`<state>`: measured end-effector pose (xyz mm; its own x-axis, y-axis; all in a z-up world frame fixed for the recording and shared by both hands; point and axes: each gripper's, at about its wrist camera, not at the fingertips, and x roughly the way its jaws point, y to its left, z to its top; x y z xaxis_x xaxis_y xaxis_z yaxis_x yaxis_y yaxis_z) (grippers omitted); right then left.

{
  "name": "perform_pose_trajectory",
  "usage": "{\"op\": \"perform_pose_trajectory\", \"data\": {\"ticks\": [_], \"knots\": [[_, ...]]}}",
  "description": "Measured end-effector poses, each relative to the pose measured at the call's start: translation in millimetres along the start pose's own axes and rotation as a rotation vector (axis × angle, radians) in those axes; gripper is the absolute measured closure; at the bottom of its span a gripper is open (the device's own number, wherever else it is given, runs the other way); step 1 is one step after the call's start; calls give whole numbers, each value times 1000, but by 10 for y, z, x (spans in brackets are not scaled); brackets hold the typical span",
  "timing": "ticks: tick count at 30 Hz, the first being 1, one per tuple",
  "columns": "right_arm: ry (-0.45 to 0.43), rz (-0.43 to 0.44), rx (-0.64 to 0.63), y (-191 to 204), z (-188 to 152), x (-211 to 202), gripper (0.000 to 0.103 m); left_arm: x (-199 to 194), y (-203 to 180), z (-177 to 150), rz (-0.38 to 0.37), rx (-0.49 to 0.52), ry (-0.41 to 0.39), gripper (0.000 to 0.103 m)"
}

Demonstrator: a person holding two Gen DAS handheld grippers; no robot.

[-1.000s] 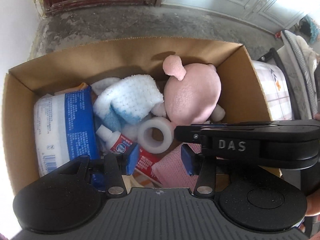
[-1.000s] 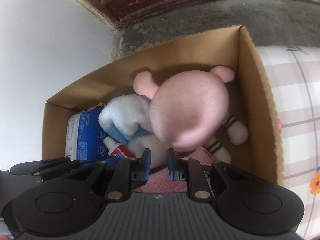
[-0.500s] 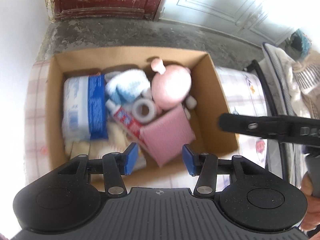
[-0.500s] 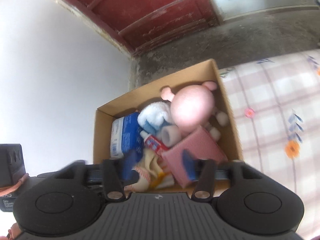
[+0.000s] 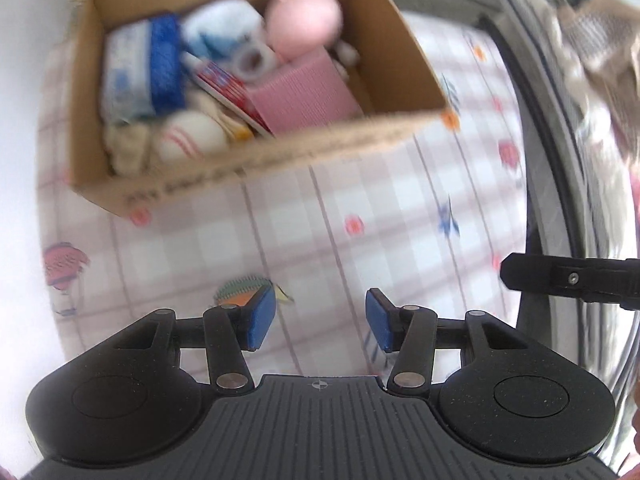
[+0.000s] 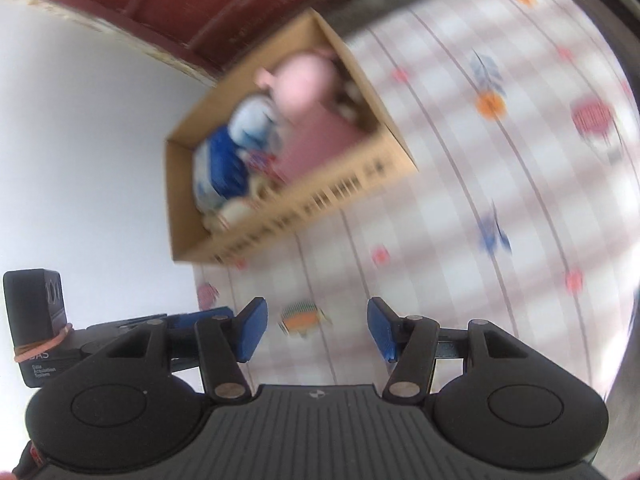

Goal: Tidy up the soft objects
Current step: 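Grasp the white yogurt drink bottle on the table with the right tool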

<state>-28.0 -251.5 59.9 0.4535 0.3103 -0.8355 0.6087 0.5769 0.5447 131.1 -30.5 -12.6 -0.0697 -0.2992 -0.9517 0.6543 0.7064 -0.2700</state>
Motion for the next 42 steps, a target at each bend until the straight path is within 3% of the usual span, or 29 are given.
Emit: {"op": "perform_pose_trajectory", "data": {"ticks": [6, 14, 28, 42], "knots": [[73, -52, 64, -348, -347, 271, 44, 421, -251, -320, -6, 108, 90, 52], [151, -53, 152, -658, -472, 687, 44, 875, -491, -585, -50, 189, 207, 51], [220, -31, 295, -987, -654, 764, 45, 956, -542, -762, -157, 153, 310, 47], [299, -46, 262, -960, -720, 1073, 51, 1185, -565, -846, -153, 154, 349, 42]]}}
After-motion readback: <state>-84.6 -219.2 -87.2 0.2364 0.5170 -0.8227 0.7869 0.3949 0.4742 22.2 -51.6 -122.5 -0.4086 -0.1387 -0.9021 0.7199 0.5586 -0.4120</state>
